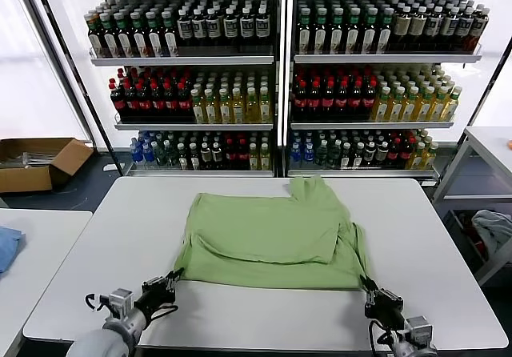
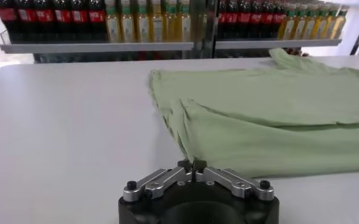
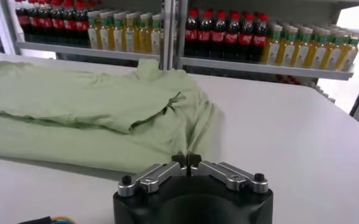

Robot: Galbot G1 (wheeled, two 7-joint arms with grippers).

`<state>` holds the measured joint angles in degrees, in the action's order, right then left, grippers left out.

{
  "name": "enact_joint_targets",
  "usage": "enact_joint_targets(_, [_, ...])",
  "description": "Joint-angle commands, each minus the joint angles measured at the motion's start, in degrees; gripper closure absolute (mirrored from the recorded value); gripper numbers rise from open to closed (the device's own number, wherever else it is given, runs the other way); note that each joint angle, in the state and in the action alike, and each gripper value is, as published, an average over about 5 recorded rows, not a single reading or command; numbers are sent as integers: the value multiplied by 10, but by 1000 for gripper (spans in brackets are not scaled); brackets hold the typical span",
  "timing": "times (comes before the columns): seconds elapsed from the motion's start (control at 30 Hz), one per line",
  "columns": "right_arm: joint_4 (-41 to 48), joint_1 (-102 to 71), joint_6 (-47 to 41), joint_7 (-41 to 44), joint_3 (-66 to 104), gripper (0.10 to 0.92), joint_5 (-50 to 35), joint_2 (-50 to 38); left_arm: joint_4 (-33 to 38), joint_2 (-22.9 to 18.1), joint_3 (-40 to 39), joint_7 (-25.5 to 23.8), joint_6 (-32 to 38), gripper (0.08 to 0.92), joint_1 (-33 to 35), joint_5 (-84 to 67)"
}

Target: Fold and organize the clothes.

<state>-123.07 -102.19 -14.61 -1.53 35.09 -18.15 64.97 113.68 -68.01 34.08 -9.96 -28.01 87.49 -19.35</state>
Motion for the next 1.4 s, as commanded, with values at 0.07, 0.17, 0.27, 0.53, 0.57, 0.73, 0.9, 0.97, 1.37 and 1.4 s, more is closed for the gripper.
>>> enact_joint_targets(0.07, [-95, -189, 29, 10, 46, 915, 30, 21, 128, -24, 65, 7, 14, 915, 185, 20])
enact_joint_targets(0.17, [-100, -207, 34, 9, 43, 915, 37, 21, 146, -34, 66, 12, 14, 915, 210, 35])
enact_joint_targets(0.27, [-105, -200, 40, 10, 47, 888, 25, 18, 162, -38, 65, 13, 7, 913, 229, 47])
enact_joint_targets(0.53, [-93, -44, 13, 22, 131, 686, -131, -38, 203, -5, 87, 30, -39, 731, 199, -42])
enact_joint_targets(0.57, [-88, -15, 7, 23, 137, 651, -147, -51, 205, 5, 97, 32, -43, 705, 187, -56])
enact_joint_targets(0.73, [-5, 145, -24, 59, 117, 512, -204, -112, 187, 76, 132, 30, -49, 558, 120, -99])
enact_joint_targets(0.9, [166, 343, -53, 138, 28, 365, -200, -147, 100, 164, 107, 13, -38, 410, 17, -163])
enact_joint_targets(0.97, [234, 416, -61, 159, -18, 305, -192, -150, 53, 193, 74, -3, -32, 358, -33, -174])
enact_joint_targets(1.37, [485, 647, -105, 243, -188, 203, -128, -73, -238, 215, -203, -48, -6, 178, -384, -189])
enact_joint_targets(1.4, [504, 658, -105, 247, -195, 203, -121, -63, -260, 209, -220, -49, -4, 177, -406, -188])
